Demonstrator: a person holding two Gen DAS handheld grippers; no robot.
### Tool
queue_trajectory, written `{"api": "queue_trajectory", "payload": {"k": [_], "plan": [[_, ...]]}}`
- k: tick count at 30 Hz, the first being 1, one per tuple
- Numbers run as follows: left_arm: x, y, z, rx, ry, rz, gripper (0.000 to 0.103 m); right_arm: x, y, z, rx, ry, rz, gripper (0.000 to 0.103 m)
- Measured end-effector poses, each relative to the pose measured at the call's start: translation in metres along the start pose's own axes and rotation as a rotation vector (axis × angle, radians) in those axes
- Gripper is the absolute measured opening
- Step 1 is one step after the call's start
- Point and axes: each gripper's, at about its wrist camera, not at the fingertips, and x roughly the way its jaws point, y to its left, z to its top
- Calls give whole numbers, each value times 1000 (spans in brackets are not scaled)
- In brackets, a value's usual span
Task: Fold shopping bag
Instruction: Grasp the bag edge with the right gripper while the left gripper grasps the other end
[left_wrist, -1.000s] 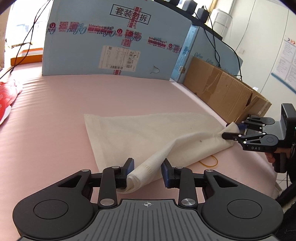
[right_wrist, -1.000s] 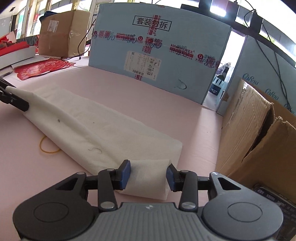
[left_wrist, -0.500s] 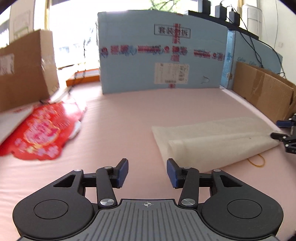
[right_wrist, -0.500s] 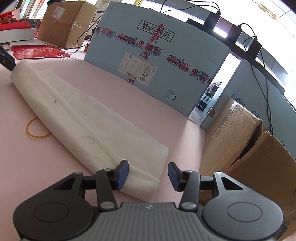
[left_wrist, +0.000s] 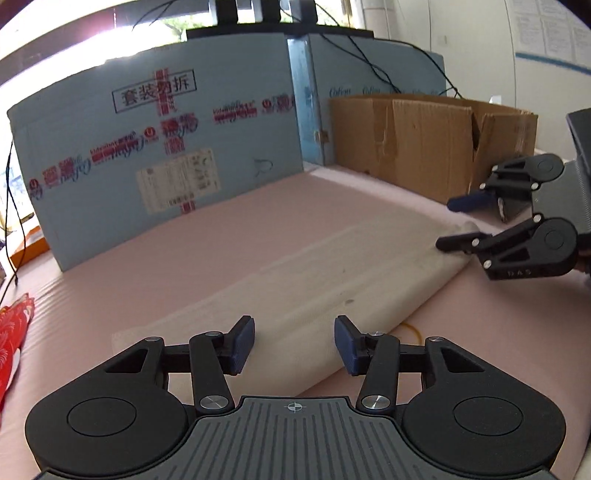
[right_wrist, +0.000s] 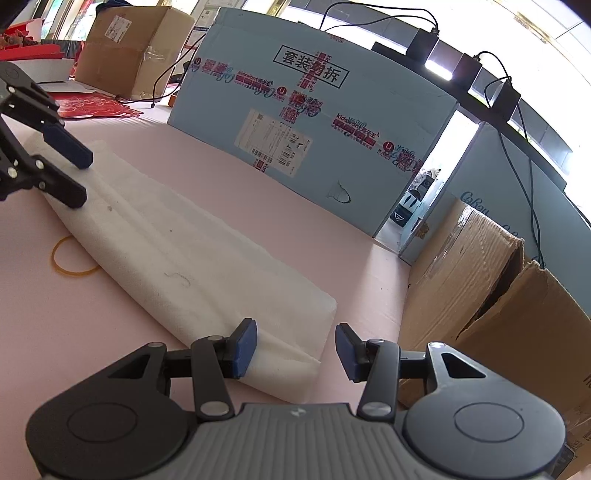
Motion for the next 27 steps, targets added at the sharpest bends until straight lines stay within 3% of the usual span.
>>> {"api": "queue_trajectory", "payload": {"k": [2,4,9,13,20,24,27], "plan": [[1,8,-4,-61,8,-1,60,-1,-3,-1,3,1,-8,56],[2,12,-9,-94,6,27,76,-2,-6,-4,-2,9,-37,61],[3,16,-13,-118,4,43,86,-9,-9,-11,-59,30,-110,61],[3,17,-12,-123,4,50,89,-21,-9,-15,-87,38,-157,61],[3,19,-13,-135,1,46,90,-52,-10,-21,-83,-27,-214,61],[3,19,-13,-136,-1,47,90,-52,6,-22,-220,-52,-171,60],[3,19,-13,-138,-1,46,90,-43,29,-24,-418,-62,-113,58]]}}
